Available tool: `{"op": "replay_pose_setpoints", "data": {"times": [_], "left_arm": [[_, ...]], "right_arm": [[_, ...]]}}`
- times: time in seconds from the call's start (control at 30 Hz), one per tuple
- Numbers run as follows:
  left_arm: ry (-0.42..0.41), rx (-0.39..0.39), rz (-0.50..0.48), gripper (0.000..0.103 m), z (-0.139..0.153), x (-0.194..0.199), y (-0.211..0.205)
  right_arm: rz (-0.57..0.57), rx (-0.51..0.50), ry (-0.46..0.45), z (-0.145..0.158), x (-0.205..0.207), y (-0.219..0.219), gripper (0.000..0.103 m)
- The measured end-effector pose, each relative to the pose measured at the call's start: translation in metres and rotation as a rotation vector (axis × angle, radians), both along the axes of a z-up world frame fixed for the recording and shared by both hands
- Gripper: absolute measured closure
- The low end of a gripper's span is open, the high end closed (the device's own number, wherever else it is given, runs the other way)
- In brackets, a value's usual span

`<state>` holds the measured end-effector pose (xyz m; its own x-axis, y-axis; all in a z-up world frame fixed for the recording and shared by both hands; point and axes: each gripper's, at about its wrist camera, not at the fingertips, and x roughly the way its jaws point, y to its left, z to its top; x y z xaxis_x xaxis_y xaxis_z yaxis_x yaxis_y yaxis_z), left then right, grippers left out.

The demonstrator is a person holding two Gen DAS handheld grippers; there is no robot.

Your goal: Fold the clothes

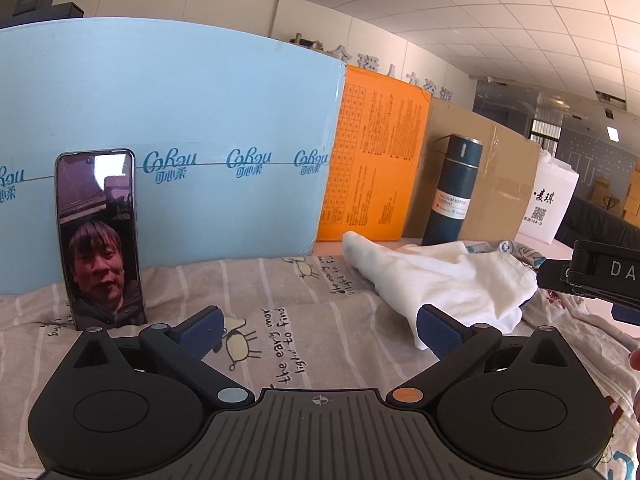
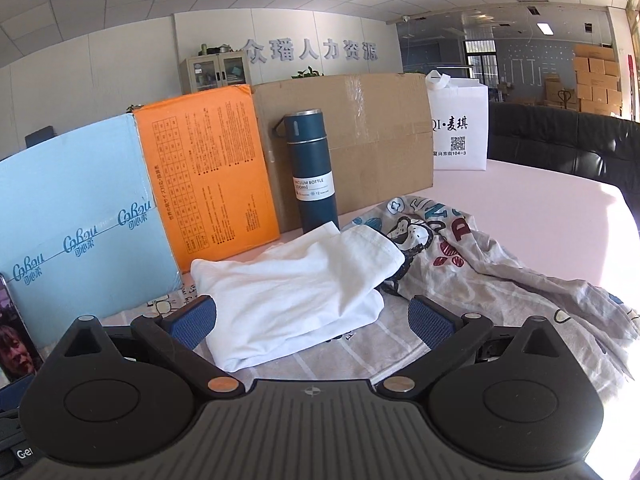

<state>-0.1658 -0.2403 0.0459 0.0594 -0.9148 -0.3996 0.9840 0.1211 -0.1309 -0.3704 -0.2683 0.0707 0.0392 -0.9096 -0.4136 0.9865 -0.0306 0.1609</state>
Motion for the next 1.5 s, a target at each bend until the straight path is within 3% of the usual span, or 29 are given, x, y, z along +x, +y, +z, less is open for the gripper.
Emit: {"op": "replay_pose_setpoints", "data": {"times": [0.23, 0.77, 1.3, 1.5], "left_arm": [[0.009, 0.030, 0.013, 0.000, -0.012, 0.005, -0.006], [-0.040, 0.033, -0.014, 0.000, -0.018, -0.007, -0.005], [-0.022, 0.041, -0.021, 0.000, -0.019, -0.003, -0.008], [-0.020, 0.041, -0.049, 0.000, -0.019, -0.005, -0.007]], "right_arm": [[-0.016, 0.081, -0.051, -0.028, -0.005, -0.019, 0.000], [0.044, 0.073, 0.071, -0.049, 0.006, -0.019, 0.000], [0.003, 0.032, 0.009, -0.047, -0.005, -0.018, 0.000], [0.002, -0.041, -0.049, -0.044, -0.010, -0.009, 0.000]]}}
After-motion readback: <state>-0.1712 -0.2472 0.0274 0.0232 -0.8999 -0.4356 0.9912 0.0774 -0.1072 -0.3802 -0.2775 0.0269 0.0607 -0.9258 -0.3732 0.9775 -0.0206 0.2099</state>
